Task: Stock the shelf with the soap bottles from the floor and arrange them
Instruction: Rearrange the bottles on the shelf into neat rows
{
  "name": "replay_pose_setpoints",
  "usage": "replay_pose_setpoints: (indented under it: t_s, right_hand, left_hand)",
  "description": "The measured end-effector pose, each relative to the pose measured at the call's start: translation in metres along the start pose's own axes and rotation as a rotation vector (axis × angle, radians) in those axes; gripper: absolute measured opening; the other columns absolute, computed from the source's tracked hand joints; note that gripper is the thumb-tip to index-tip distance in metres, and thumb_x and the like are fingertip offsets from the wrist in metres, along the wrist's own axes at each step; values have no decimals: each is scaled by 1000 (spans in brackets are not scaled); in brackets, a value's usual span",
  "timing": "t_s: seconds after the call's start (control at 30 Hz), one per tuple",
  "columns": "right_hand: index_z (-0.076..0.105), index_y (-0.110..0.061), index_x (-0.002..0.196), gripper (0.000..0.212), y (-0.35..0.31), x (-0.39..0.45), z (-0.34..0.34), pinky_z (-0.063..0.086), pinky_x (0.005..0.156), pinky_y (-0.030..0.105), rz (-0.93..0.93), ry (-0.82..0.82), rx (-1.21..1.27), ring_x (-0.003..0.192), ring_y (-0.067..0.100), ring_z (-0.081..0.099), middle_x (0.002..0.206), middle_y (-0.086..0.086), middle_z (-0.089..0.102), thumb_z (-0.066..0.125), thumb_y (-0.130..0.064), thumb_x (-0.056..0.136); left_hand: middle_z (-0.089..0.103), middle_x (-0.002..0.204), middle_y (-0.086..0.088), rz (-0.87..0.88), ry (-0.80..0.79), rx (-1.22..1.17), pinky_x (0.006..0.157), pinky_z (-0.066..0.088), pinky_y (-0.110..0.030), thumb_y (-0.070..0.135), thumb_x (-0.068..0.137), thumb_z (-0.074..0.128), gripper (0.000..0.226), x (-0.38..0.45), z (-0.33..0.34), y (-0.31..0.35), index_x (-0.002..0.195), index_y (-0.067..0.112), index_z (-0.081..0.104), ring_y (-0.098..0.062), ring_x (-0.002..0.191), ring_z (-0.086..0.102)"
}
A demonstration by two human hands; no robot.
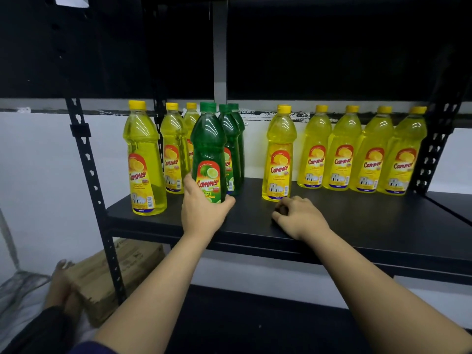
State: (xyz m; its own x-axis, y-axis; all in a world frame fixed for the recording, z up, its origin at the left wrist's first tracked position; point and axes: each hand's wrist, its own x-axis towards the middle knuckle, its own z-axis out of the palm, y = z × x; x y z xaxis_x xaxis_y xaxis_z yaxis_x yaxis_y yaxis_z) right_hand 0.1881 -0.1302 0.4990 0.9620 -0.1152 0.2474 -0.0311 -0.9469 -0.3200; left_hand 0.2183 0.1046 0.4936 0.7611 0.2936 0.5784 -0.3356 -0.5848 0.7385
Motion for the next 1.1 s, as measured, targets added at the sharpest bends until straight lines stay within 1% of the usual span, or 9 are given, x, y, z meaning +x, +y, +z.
replay_pose_setpoints:
  t_s: [0.2,0.37,0.5,0.6,0.73,0.87,0.93,1.0,1.1]
  right_hand:
    - [63,-29,131,42,-3,-3,-3,46,102,41,5,-11,-2,130,26,46,132,5,57,53,-54,99]
    - [62,-30,133,43,-3,-4,-4,46,102,41,9,-20,1,130,25,46,133,4,56,52,-54,99]
    - [63,-30,131,42,-2,-3,-4,48,103,42,15,-20,11,129,25,47,131,4,57,53,-54,98]
    - [63,-30,132,42,-3,-4,-5,48,103,42,11,-19,13,129,25,47,131,4,57,53,-54,99]
    - [64,-28,131,41,-4,-7,-8,48,103,42,8,-27,34,128,26,48,131,5,58,54,-52,99]
    - [68,-28,123,36,6,-18,-13,51,100,40,0,-22,93,123,26,55,128,4,61,59,-50,96]
    - [70,-26,121,35,13,-24,-16,51,98,37,-11,-13,108,120,26,58,126,4,64,61,-48,95]
    - [70,-25,121,35,20,-29,-23,52,96,36,-33,-46,103,116,24,60,124,3,67,63,-47,95]
    - [72,-25,117,29,34,-35,-43,48,89,31,-57,-138,82,109,19,62,111,-4,68,68,-44,96]
  left_hand:
    - [44,141,-12,19,26,96,98,51,-43,52,68,88,104,1,0,-2,145,8,34,-30,131,45]
    - [49,135,-9,12,30,20,82,48,-29,48,68,89,99,-5,-5,-6,144,10,38,-23,118,54]
    - [51,134,-8,12,39,21,81,44,-26,49,69,89,98,-7,-6,-6,144,9,39,-23,120,54]
    - [52,134,-8,-15,31,38,80,50,-30,54,70,87,99,-9,-6,-5,144,10,38,-25,119,56]
    - [50,139,-12,-42,21,184,97,50,-45,55,70,86,102,-24,-14,-1,146,7,38,-31,128,51]
    - [53,122,-7,174,157,262,92,49,-45,47,78,79,72,-52,-27,-3,131,10,48,-26,113,52]
    - [57,100,3,271,36,255,81,51,-41,43,83,74,45,-62,-28,3,114,16,56,-20,96,55]
    - [57,85,9,287,-191,278,73,53,-39,44,84,70,26,-66,-24,18,96,22,61,-18,89,57]
    - [59,87,8,306,-447,447,76,55,-38,52,84,65,26,-68,-10,52,86,26,63,-19,93,57]
